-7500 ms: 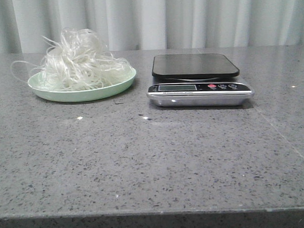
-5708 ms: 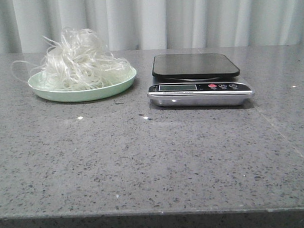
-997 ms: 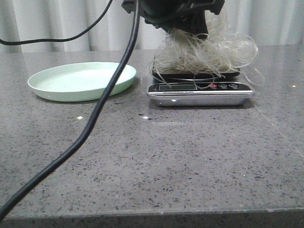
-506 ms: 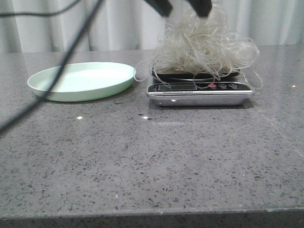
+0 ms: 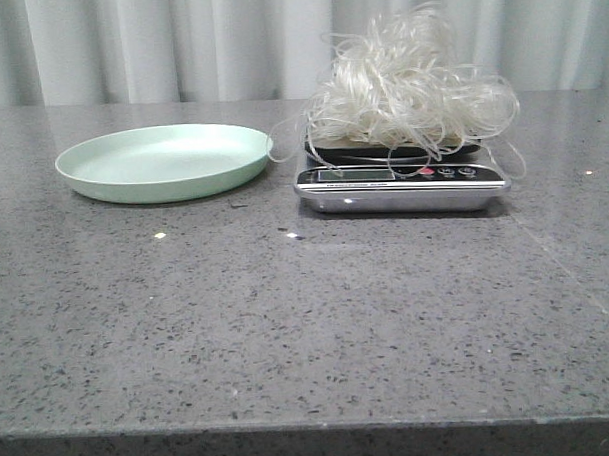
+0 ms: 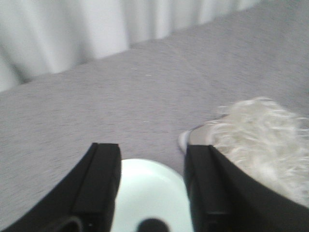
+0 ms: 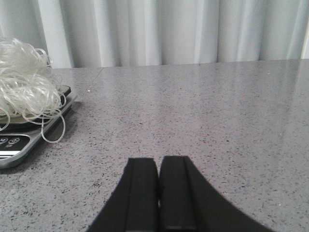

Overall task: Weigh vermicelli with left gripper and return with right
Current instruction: 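Raise the left gripper away from the scale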

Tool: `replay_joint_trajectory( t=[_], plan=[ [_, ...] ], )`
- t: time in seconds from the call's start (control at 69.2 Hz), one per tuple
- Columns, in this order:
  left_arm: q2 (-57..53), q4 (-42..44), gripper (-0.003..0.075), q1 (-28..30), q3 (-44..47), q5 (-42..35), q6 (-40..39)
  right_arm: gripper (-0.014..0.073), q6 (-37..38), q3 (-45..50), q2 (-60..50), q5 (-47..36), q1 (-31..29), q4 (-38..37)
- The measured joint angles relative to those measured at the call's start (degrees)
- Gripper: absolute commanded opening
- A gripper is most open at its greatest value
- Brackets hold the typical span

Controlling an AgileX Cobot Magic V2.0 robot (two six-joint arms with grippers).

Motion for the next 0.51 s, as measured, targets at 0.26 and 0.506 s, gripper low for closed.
replay_joint_trajectory(
  t=[0.26,0.506],
  plan=[
    [-14.99,1.07,0.0139,9.75,15.99,-6.77,0.0,0.015,0.0,0.0,0.0,0.0,0.0,0.0],
    [-29.56,1.68,0.0136,15.66,33.54,-14.3,0.0,0.015,0.0,0.0,0.0,-0.35,0.0,0.0]
  ],
)
